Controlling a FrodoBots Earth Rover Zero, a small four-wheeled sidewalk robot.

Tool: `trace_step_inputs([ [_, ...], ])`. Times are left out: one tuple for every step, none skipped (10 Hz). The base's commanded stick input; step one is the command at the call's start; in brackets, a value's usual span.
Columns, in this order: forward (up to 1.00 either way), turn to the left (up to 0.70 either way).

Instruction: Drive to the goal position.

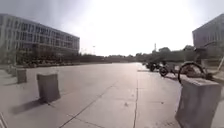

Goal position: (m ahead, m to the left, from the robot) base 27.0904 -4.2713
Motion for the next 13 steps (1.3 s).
trace_step_inputs([
  [1.0, -0.1],
  [1.0, -0.36],
  [1.0, -0.4],
  [1.0, -0.4],
  [1.0, -0.4],
  [1.0, -0.4],
  [1.0, -0.4],
  [1.0, -0.4],
  [1.0, -0.4],
  [1.0, -0.4],
  [1.0, 0.0],
  [1.0, 0.0],
  [1.0, 0.0],
])
